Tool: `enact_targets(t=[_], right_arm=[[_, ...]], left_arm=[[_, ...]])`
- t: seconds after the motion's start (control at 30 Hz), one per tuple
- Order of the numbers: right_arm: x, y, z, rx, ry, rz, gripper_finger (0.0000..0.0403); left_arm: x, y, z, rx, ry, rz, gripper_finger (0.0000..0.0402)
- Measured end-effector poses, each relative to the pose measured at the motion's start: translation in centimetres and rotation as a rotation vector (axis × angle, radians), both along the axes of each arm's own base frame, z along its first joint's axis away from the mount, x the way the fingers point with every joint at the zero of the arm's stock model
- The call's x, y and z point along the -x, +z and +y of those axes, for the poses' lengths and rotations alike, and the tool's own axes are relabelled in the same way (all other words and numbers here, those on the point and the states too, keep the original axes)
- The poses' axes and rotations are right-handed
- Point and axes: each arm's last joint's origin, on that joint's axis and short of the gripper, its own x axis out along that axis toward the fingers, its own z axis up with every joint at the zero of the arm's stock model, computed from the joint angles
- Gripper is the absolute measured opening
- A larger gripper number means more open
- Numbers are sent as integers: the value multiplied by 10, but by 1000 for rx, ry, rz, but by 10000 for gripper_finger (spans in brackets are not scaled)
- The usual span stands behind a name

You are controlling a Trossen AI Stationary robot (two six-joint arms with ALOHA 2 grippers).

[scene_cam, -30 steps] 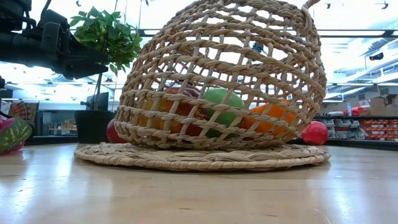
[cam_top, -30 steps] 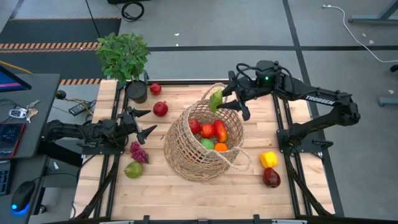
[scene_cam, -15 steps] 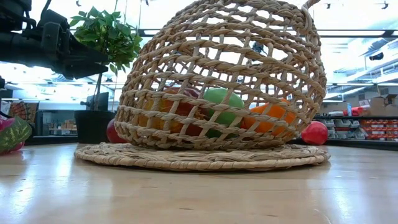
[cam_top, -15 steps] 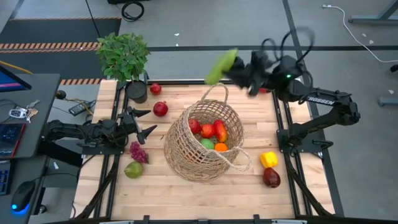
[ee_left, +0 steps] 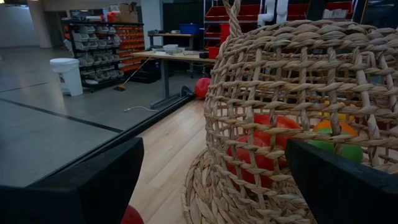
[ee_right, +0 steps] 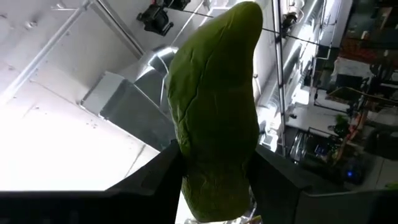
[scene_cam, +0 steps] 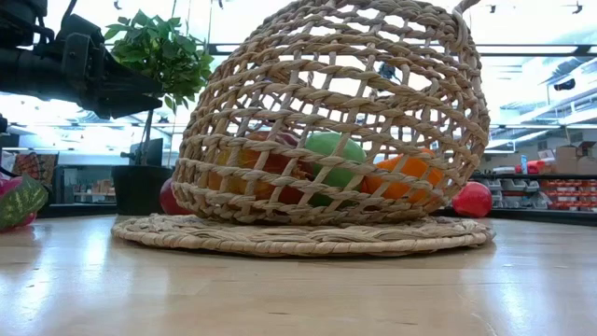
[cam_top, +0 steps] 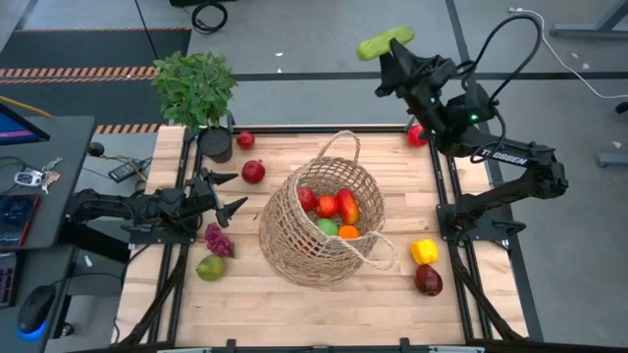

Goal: Build produce basket
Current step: Put the green cucumber into the brown basket

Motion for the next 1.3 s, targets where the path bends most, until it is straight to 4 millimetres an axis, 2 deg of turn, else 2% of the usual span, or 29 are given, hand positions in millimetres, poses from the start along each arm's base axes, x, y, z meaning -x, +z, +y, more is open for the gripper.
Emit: enact_targets(t=[0.2, 0.4, 0.47, 0.63, 0.9, 1.07, 1.3], right_arm=[[-1, 0, 1, 62, -23, 42, 173], [-7, -3, 8, 438, 26, 232, 173], [-13, -9, 13, 521, 65, 338, 173], [-28, -31, 25, 572, 135, 651, 173], [-41, -28, 45, 692, 197, 1059, 173], [-52, -49, 46, 736, 291, 1245, 173], [-75, -75, 62, 1118, 432, 1302, 173]], left_arm=[[0, 0, 0, 0, 0, 0, 398], [0, 0, 0, 0, 0, 0, 398], [0, 0, 0, 0, 0, 0, 398], [0, 0, 0, 0, 0, 0, 398], [0, 0, 0, 0, 0, 0, 398], [0, 0, 0, 0, 0, 0, 398], [0, 0, 0, 0, 0, 0, 398]])
